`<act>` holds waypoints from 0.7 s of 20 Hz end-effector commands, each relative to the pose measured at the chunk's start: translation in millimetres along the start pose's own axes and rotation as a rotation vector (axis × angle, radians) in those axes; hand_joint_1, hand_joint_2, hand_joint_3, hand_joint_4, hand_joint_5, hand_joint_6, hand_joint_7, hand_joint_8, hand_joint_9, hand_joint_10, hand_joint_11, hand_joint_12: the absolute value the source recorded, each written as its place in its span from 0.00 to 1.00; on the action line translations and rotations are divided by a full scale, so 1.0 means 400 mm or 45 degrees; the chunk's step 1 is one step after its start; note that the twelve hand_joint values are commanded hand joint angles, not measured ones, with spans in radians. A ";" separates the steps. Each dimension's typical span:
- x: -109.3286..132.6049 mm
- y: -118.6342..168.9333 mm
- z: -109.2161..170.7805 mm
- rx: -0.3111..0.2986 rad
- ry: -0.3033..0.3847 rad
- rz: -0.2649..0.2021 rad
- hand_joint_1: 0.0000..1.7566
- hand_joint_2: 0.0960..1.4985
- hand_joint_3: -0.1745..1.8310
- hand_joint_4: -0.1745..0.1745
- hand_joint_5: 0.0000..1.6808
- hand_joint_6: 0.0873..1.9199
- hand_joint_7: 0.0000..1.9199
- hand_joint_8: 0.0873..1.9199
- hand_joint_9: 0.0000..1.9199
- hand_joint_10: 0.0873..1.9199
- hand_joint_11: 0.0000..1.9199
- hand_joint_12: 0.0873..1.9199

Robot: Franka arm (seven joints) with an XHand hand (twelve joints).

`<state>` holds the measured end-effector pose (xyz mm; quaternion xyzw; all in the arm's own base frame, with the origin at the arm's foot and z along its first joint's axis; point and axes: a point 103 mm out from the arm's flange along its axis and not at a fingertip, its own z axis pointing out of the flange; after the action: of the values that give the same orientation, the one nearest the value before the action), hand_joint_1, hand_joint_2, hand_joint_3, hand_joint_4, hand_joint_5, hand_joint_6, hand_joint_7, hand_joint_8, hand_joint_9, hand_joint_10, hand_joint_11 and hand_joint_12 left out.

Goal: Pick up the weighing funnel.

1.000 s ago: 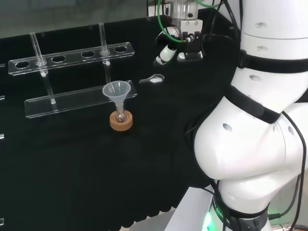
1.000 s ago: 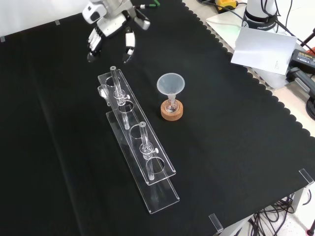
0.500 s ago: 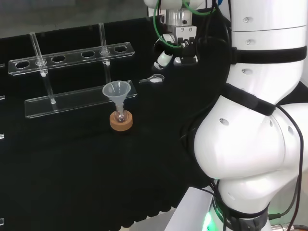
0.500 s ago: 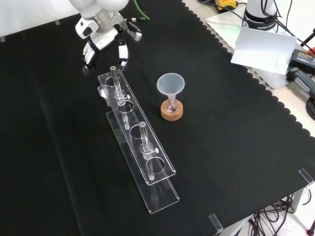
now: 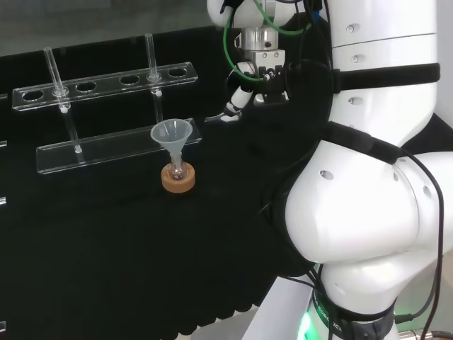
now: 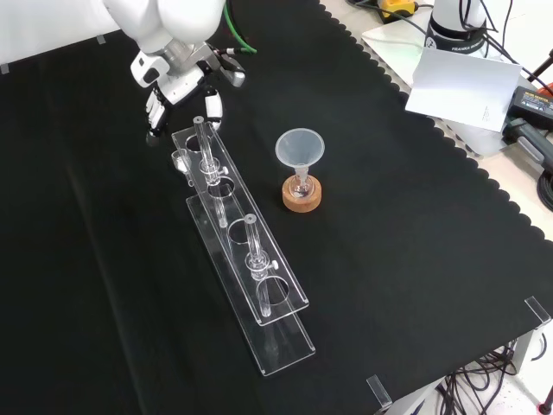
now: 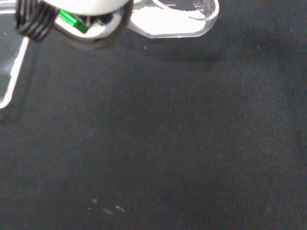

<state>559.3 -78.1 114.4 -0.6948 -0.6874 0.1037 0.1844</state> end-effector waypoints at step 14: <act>-0.003 0.063 0.045 0.046 -0.105 0.003 0.54 0.34 0.39 0.41 0.39 0.04 0.23 0.32 0.36 0.25 0.24 0.67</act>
<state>573.4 -76.5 90.6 -0.6885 -0.6908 0.1355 0.1745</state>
